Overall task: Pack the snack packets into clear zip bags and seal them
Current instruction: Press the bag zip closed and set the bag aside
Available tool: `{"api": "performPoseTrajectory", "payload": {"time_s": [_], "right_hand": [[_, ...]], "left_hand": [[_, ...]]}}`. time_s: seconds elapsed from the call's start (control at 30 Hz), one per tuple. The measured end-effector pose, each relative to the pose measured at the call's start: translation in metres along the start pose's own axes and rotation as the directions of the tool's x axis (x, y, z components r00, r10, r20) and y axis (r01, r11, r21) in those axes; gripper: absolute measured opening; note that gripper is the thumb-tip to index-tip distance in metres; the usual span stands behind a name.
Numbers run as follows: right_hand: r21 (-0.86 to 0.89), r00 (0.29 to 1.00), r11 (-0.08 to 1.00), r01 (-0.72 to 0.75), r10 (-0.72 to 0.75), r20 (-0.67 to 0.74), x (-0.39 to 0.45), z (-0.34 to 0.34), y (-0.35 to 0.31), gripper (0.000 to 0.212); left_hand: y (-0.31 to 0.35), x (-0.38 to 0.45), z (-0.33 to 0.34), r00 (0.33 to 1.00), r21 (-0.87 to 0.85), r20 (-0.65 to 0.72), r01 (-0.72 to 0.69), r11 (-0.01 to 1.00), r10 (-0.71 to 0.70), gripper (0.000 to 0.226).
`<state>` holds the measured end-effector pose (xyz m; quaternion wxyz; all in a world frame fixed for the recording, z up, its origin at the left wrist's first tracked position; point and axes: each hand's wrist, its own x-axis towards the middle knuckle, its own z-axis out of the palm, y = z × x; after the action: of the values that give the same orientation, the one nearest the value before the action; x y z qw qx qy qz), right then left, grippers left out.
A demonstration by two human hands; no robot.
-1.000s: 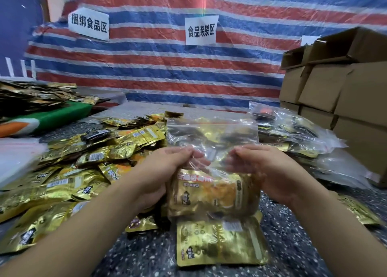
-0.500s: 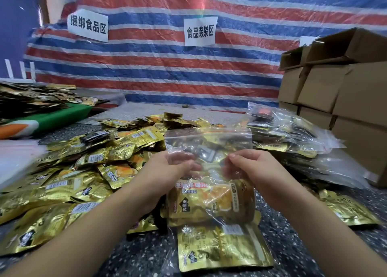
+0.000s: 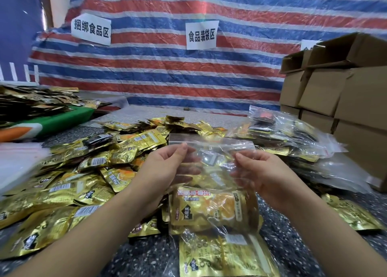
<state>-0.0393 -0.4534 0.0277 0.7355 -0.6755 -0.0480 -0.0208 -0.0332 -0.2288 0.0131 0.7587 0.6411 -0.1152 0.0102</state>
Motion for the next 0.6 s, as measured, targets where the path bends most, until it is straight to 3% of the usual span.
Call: {"api": "performPoseTrajectory", "payload": {"time_s": [0.13, 0.3, 0.6], "right_hand": [[0.007, 0.998, 0.999, -0.053, 0.053, -0.016, 0.001, -0.003, -0.0009, 0.011], [0.06, 0.999, 0.997, -0.045, 0.045, 0.011, 0.0023, -0.0025, -0.0016, 0.035], [0.045, 0.998, 0.998, 0.041, -0.042, 0.037, 0.0005, -0.0024, -0.0016, 0.016]], "left_hand": [[-0.0007, 0.0013, -0.0018, 1.0, 0.048, 0.011, -0.002, 0.999, 0.002, 0.028], [-0.0017, 0.0006, -0.0015, 1.0, 0.041, 0.026, 0.005, 0.999, -0.006, 0.028], [-0.0022, 0.0004, 0.0037, 0.999, 0.072, -0.008, -0.045, 0.996, 0.046, 0.025]]}}
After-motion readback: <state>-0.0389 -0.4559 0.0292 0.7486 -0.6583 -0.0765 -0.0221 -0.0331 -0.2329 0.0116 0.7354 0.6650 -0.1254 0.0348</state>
